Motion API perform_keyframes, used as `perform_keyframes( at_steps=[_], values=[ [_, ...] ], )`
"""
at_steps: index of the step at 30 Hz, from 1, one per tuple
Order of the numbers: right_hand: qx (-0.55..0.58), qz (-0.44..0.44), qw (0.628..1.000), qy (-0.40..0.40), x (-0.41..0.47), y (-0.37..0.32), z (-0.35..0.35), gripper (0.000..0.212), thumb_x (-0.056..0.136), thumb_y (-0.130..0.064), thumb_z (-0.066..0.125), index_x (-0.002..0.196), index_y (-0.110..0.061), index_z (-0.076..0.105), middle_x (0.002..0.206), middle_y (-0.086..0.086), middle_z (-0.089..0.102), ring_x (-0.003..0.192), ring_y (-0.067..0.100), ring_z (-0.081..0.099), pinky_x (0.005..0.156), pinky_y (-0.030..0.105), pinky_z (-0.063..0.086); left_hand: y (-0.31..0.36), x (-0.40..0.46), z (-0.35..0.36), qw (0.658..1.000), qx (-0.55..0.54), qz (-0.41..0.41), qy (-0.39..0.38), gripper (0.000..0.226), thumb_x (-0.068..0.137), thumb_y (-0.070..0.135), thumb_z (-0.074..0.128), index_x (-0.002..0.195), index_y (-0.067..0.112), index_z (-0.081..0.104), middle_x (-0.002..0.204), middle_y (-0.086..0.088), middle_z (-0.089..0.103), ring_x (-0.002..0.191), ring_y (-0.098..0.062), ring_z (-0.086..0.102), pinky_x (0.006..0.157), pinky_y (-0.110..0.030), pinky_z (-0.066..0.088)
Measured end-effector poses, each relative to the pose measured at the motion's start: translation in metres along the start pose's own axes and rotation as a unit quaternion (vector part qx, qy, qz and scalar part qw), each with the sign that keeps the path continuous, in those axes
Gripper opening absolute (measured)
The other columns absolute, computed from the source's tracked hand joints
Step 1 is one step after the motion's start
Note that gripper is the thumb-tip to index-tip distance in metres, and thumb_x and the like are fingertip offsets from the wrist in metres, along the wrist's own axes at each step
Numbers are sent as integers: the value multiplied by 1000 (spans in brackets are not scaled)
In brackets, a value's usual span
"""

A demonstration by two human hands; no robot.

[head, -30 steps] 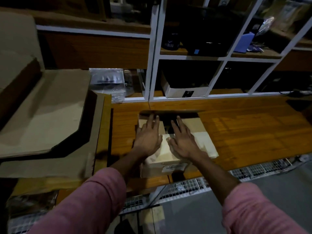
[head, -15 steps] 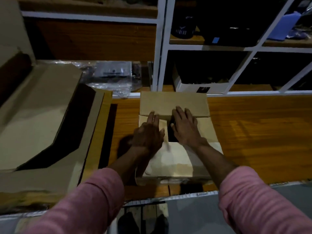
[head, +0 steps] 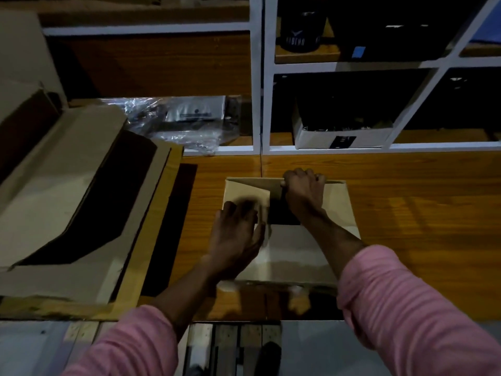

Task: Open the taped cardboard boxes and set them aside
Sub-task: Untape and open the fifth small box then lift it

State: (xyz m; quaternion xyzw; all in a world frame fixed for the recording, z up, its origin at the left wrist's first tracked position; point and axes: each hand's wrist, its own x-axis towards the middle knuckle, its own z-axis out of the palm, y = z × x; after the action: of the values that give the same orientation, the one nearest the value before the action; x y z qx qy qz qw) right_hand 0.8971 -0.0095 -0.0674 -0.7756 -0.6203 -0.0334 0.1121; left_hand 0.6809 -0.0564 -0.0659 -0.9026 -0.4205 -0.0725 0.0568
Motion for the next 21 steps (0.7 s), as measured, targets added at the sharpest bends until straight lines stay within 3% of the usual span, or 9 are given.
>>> perform_keyframes(
  at_steps=[3,6,9,11,14,17,19,21],
  values=[
    [37,-14,999,28,-7,-3,-10,21,91,-18,59,107,-10,69,112,17,64,104,40,55,84,46,40,0,5,-4,1000,2,-24,-5,51,105,49,26,127,13,54,134,-14,52,113,-33,46,83,-45,36],
    [106,-82,989,69,-37,-6,-23,15,94,-17,56,92,-9,68,97,16,65,86,39,58,69,43,48,-3,14,-2,997,-35,-58,-24,48,104,48,21,110,18,57,118,-6,56,104,-28,46,81,-43,38],
    [188,-111,975,-35,-69,-5,-43,21,99,-23,57,83,-19,70,84,13,72,75,37,65,61,36,44,-4,22,-7,994,-65,-84,0,44,103,47,30,90,17,59,105,-5,51,98,-27,47,76,-42,37],
    [173,-116,976,-67,-82,-4,-58,31,102,-37,49,76,-28,62,79,8,70,70,30,64,62,37,45,-6,27,-18,994,-74,-85,6,42,101,46,35,92,15,62,107,-9,53,96,-27,48,74,-40,33],
    [168,-60,982,-55,-82,-7,-91,42,102,-46,38,80,-22,65,78,3,67,69,21,58,65,40,49,-4,38,-52,994,-85,-61,-13,44,103,42,35,102,12,67,112,-13,61,99,-29,54,78,-41,40],
    [155,-22,986,-63,-84,-14,-128,39,100,-40,46,75,-17,64,74,3,67,67,22,59,63,39,50,0,34,-99,988,-119,-81,-64,43,104,44,35,85,18,64,92,-8,63,80,-26,59,70,-35,46],
    [159,17,980,-122,-90,-20,-152,38,100,-35,50,78,-13,71,76,4,73,70,22,67,67,41,57,0,23,-123,979,-133,-76,-134,40,103,45,39,81,16,58,83,-5,56,76,-24,55,69,-34,44],
    [206,76,951,-218,-102,-30,-169,30,103,-27,52,87,-14,74,77,2,76,71,18,73,65,37,60,1,9,-139,964,-160,-37,-210,34,104,43,43,85,17,54,82,-4,52,76,-20,51,72,-35,42]
  ],
)
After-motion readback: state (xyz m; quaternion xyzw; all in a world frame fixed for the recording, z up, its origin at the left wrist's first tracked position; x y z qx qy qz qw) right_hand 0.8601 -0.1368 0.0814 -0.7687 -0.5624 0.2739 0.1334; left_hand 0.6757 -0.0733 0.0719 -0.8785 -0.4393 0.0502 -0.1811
